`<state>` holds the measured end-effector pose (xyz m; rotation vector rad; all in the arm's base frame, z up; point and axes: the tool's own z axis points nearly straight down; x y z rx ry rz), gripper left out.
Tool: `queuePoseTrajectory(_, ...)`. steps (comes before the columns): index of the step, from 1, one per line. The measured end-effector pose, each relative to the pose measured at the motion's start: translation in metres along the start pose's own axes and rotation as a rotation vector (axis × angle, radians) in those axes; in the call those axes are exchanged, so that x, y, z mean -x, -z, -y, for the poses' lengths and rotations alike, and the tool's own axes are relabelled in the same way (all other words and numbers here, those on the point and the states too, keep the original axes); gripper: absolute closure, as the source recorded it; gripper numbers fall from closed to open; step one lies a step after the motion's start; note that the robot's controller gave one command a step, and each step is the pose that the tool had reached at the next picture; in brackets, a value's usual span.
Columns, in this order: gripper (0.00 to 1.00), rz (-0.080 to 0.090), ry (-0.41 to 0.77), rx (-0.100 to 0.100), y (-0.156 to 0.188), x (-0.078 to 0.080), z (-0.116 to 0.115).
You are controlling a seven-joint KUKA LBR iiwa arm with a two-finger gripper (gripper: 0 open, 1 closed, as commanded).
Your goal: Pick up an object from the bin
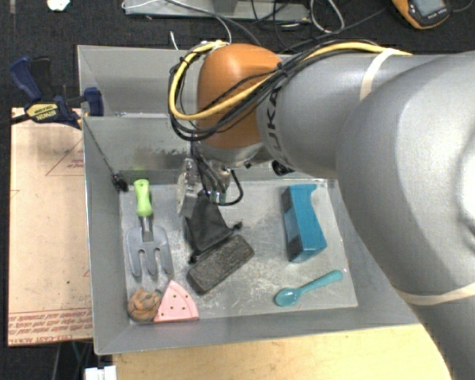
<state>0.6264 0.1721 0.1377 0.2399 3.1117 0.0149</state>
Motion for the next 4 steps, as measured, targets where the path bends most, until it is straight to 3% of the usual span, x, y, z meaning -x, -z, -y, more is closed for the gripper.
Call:
queuePoseTrajectory(1,1.00,0.001,0.050,0.000,-0.033,0.011,-0.001)
queuePoseTrajectory(2,1.00,-0.004,0.230,0.000,-0.035,0.006,0.010)
queuePoseTrajectory(3,1.00,-0.001,0.189,0.000,-0.028,0.003,0.003)
queuePoseTrajectory(4,1.00,0.001,0.198,0.000,0.008,0.001,-0.007)
